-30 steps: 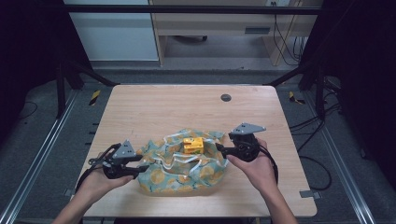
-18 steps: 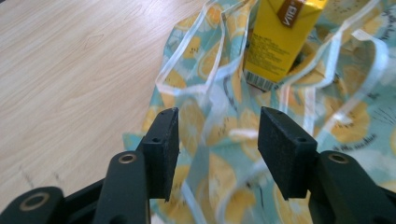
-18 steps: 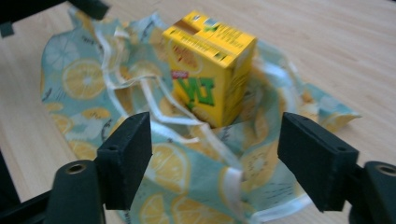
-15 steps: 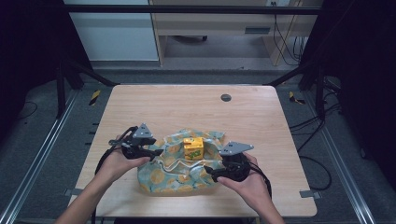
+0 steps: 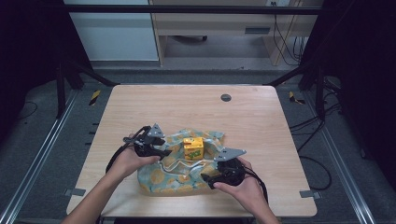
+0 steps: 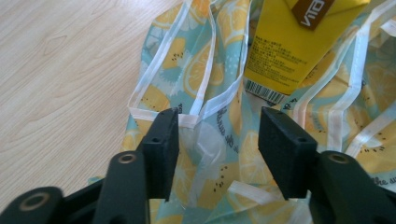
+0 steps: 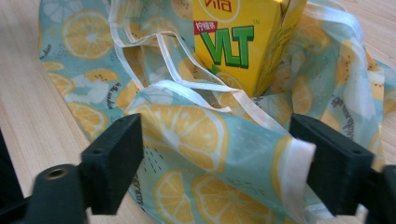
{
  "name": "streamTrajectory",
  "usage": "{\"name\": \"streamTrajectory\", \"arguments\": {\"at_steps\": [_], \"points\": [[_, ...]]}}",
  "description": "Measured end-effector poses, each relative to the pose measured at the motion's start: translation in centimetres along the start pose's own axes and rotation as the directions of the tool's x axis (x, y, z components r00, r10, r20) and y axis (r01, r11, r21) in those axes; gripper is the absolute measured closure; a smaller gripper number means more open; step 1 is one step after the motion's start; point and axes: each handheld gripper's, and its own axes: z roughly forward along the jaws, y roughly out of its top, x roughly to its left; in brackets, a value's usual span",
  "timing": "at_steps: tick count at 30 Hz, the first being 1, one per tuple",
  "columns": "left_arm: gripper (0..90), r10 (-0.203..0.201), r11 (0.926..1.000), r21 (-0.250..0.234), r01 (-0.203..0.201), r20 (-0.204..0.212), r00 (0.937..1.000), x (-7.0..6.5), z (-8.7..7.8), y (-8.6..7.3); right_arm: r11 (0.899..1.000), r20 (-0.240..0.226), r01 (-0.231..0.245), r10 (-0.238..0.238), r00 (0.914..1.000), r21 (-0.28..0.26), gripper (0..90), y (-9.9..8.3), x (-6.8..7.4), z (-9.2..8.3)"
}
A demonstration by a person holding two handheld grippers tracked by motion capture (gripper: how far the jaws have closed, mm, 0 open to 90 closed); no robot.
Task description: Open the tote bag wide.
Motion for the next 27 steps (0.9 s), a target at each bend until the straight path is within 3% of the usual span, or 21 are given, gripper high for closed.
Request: {"name": "streamTrajectory", "arguments": {"at_steps": [2, 8, 12, 15, 19, 27], "points": [[51.5, -0.003, 1.0, -0.003, 0.003, 0.0, 1.0, 0.1, 0.0, 0.0, 1.0, 0.0, 0.001, -0.001, 1.0, 0.003, 24.0, -0.1, -0.1, 0.2], [64.0, 0.002, 1.0, 0.008, -0.002, 0.021, 0.9998, 0.2, 0.3, 0.1, 1.0, -0.011, 0.019, -0.019, 0.9998, 0.024, 50.3, -0.2, -0.4, 0.3], [78.6, 0.017, 0.9995, 0.027, -0.017, 0.021, 0.9996, 0.2, 0.8, 0.3, 0.998, -0.018, 0.044, -0.043, 0.9989, 0.033, 69.1, -0.3, -0.3, 0.3], [85.9, -0.012, 0.9999, 0.012, 0.012, 0.011, 0.9999, 0.3, 0.9, 0.5, 0.998, -0.032, 0.059, -0.058, 0.9978, 0.028, 79.6, -0.3, -0.3, 0.2], [88.4, -0.048, 0.9988, -0.016, 0.047, -0.023, 0.9986, 0.5, 0.5, 0.6, 0.997, -0.051, 0.078, -0.077, 0.9958, 0.02, 86.1, -0.5, -0.1, -0.2], [89.0, -0.104, 0.9911, -0.092, 0.096, -0.084, 0.9911, 1.3, -1.1, 0.3, 0.995, -0.044, 0.098, -0.097, 0.9943, 0.03, 88.5, -1.7, 0.0, -1.2]]}}
